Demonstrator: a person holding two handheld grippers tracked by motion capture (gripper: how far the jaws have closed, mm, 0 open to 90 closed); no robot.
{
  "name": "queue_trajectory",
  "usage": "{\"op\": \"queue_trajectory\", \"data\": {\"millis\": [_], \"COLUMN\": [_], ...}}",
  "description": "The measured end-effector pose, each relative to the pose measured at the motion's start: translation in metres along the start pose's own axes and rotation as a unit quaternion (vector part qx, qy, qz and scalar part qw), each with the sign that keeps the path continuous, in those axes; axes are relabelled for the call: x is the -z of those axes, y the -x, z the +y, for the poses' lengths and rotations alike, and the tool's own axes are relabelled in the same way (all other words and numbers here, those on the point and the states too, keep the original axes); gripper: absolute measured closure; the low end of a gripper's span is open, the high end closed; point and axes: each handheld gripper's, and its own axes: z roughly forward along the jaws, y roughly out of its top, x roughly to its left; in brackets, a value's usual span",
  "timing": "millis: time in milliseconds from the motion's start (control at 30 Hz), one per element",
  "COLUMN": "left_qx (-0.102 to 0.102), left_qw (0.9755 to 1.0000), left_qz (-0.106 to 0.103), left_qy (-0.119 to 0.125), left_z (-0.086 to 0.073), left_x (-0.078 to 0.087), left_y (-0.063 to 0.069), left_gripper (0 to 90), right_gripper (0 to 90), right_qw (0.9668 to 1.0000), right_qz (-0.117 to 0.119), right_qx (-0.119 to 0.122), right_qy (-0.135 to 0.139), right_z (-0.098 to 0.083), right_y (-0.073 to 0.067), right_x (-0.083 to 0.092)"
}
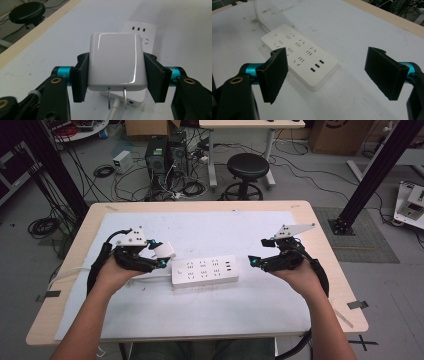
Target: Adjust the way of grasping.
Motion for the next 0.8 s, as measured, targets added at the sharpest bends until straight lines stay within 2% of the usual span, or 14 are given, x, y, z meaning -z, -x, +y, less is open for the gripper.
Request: {"op": "queue_trajectory", "data": {"millis": [100,133,200,267,300,400,433,533,600,667,800], "left_qx": [-0.004,-0.023,-0.036,-0.040,-0.051,-0.057,-0.070,-0.076,-0.089,-0.096,-0.129], "left_qw": [1.0000,0.9996,0.9991,0.9989,0.9983,0.9979,0.9970,0.9965,0.9952,0.9945,0.9908], "left_qz": [-0.001,-0.016,-0.020,-0.024,-0.027,-0.027,-0.027,-0.026,-0.027,-0.026,-0.020], "left_qy": [0.001,0.008,0.008,0.010,0.011,0.011,0.018,0.023,0.031,0.032,0.037], "left_z": [0.000,0.004,0.006,0.007,0.007,0.007,0.007,0.006,0.005,0.004,0.001], "left_x": [-0.001,-0.007,-0.012,-0.014,-0.018,-0.020,-0.026,-0.030,-0.035,-0.036,-0.044], "left_y": [0.002,0.015,0.021,0.024,0.030,0.033,0.042,0.047,0.055,0.058,0.072], "left_gripper": [42.4,42.4,42.4,42.4,42.5,42.4,42.4,42.4,42.4,42.4,42.4], "right_gripper": [19.3,19.3,19.3,19.3,19.3,19.3,19.3,19.3,19.3,19.3,19.3], "right_qw": [1.0000,0.9998,0.9997,0.9995,0.9993,0.9991,0.9983,0.9980,0.9957,0.9945,0.9910], "right_qz": [0.008,0.018,0.025,0.029,0.034,0.039,0.054,0.060,0.087,0.099,0.126], "right_qx": [0.000,0.002,0.004,0.007,0.006,0.004,0.001,-0.002,-0.012,-0.020,-0.036], "right_qy": [0.001,-0.002,-0.007,-0.013,-0.014,-0.016,-0.020,-0.020,-0.028,-0.030,-0.028], "right_z": [0.000,0.001,0.002,0.003,0.003,0.003,0.003,0.003,0.001,0.001,0.001], "right_y": [-0.003,-0.010,-0.014,-0.018,-0.020,-0.022,-0.027,-0.030,-0.036,-0.039,-0.044], "right_x": [-0.001,-0.004,-0.008,-0.011,-0.013,-0.014,-0.021,-0.024,-0.034,-0.038,-0.047]}}
